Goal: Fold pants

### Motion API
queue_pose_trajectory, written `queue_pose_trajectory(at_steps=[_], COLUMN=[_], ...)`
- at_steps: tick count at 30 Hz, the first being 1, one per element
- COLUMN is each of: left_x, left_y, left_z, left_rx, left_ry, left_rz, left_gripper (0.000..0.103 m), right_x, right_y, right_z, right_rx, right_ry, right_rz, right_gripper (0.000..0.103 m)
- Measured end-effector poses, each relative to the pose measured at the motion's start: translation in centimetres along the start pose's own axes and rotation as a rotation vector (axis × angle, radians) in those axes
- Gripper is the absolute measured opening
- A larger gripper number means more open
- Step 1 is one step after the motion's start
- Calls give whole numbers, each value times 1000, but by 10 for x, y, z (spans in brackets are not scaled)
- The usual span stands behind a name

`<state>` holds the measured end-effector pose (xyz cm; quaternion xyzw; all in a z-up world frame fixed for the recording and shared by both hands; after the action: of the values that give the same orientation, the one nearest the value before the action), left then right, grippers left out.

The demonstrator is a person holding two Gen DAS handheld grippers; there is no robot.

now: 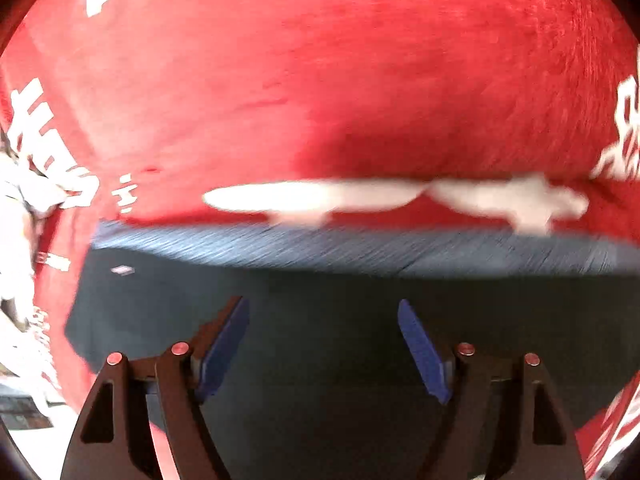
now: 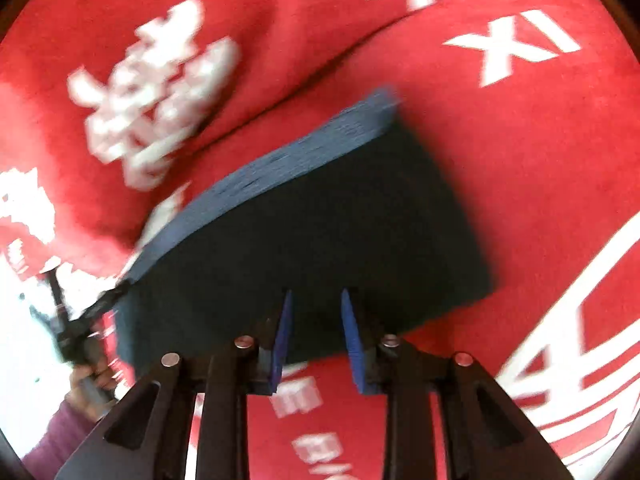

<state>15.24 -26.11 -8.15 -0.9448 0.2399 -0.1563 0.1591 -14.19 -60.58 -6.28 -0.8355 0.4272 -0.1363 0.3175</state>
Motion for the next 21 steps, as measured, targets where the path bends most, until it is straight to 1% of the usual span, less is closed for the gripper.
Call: queue_pose_trajectory(at_steps=[1, 2, 3, 5, 7, 8, 9, 11, 12, 13, 14, 16, 17, 19, 20, 21], left_x=[-8, -18, -24, -35, -33, -35, -45, -57, -60, -64, -66, -68, -68, -71, -70, -71], left_y=[-14, -36, -50, -91, -127, -150, -159, -191, -197, -209, -215, -220, -220, -217, -218, -220], left_z=[1, 3, 6, 15, 31, 46, 56, 96, 108, 111, 114, 119, 121, 125, 125, 125], left_rx=[10, 19, 25, 38, 54, 72, 77, 85, 55, 6, -23, -90, -102, -123, -131, -140], left_ry=[0, -1, -3, -2, 5, -6, -19, -65, -63, -32, -32, -34, -30, -19, -19, -20], left_rz=[12, 22, 23, 13, -1, -11, -17, -5, -3, -18, -18, -12, -12, -24, -30, -36], left_gripper=[79, 79, 79, 79, 79, 79, 79, 79, 86, 94, 94, 94, 94, 96, 96, 96], right_x=[-12, -23, -35, -67, -94, -108, -120, -139, -146, -152, -157, -159, -161, -165, -160, -157], right_y=[-17, -34, -53, -94, -124, -138, -149, -162, -161, -158, -154, -152, -151, -150, -158, -156], right_z=[12, 27, 47, 98, 146, 172, 195, 236, 248, 261, 271, 274, 271, 267, 277, 278], right_rx=[55, 102, 154, 273, 364, 389, 402, 410, 419, 424, 422, 454, 465, 446, 429, 414], right_ry=[-31, -58, -92, -194, -267, -301, -318, -307, -297, -282, -264, -218, -198, -186, -195, -199], right_rz=[-18, -30, -40, -46, -24, -7, 3, 38, 71, 119, 165, 220, 227, 223, 217, 213], right_gripper=[45, 50, 56, 56, 56, 56, 56, 56, 56, 56, 56, 56, 56, 56, 56, 56])
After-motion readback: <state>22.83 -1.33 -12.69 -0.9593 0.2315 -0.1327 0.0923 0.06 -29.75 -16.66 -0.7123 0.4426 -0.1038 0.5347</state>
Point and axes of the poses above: each gripper's, at about its wrist camera, not at the fingertips, and z roughly the way its jaws point, y to its right, x to its top, the point moved 2 cm from there along z, roughly the way its jaws point, and after that the axes turned 11 degrees about x, right-handed, at the moved point
